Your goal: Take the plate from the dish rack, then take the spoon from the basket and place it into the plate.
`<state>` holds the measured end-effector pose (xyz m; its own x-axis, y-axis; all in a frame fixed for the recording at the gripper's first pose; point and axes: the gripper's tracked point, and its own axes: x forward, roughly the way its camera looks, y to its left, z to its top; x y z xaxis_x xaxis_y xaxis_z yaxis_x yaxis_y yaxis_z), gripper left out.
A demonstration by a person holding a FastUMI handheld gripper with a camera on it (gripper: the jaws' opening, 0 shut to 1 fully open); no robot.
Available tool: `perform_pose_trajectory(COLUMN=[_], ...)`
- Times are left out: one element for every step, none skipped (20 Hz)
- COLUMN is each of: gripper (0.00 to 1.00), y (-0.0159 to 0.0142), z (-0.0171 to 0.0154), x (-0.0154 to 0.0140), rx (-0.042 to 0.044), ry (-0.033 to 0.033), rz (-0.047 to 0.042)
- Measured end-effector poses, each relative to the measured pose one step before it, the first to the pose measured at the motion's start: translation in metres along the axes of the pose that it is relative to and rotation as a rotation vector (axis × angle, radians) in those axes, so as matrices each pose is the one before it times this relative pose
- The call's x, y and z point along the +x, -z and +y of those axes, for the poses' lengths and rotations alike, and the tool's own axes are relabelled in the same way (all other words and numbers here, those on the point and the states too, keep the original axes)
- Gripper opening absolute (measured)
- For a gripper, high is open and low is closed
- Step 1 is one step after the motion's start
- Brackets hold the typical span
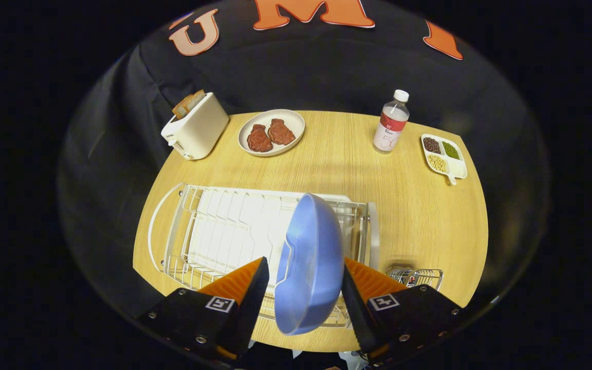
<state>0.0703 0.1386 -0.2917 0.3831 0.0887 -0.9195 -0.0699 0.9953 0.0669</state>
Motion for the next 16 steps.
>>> perform_pose_trajectory(gripper=[0.76,0.73,0.7,0.68,0.62,0.57,0.52,0.46,0.41,0.4,0.38,0.37,0.36,0.34,0.31,0.3], y=[0.00309,0.00162,0.00209,0.00077,0.00421,0.00027,-0.00021,0.00053,-0.0039,-0.00666,-0.00494,-0.00411,-0.00065,-0.00077,0.00085,0.00259], z=[-0.00155,0.00203,0.00205,0.00134,0.00098,0.0,-0.00198,0.00062,-0.00141,-0.00459,-0.00524,-0.0088,-0.00505,0.00015,0.00447,0.00398], x=[0.00515,0.00394,0.00411,0.00456,0.0017,0.00086,-0.00182,-0.00342,-0.00483,-0.00554,-0.00601,-0.00465,-0.00722,-0.00924,-0.01198,-0.01033], rx=[-0.00674,-0.00342,0.00069,-0.00374,0.00453,0.01187,0.01176,0.00879,0.00248,-0.00759,-0.01081,-0.01336,-0.00326,0.01015,0.01662,0.02744], ry=[0.01419,0.00375,0.00652,0.00207,0.00124,0.00733,0.01366,0.00065,0.01264,0.02151,0.02496,0.03717,0.00975,-0.01537,-0.03224,-0.0276], rz=[0.01494,0.01461,0.01283,0.01274,0.01154,0.00344,-0.00217,-0.00477,-0.02234,-0.02786,-0.03116,-0.0231,-0.0144,-0.00851,-0.00667,0.00209])
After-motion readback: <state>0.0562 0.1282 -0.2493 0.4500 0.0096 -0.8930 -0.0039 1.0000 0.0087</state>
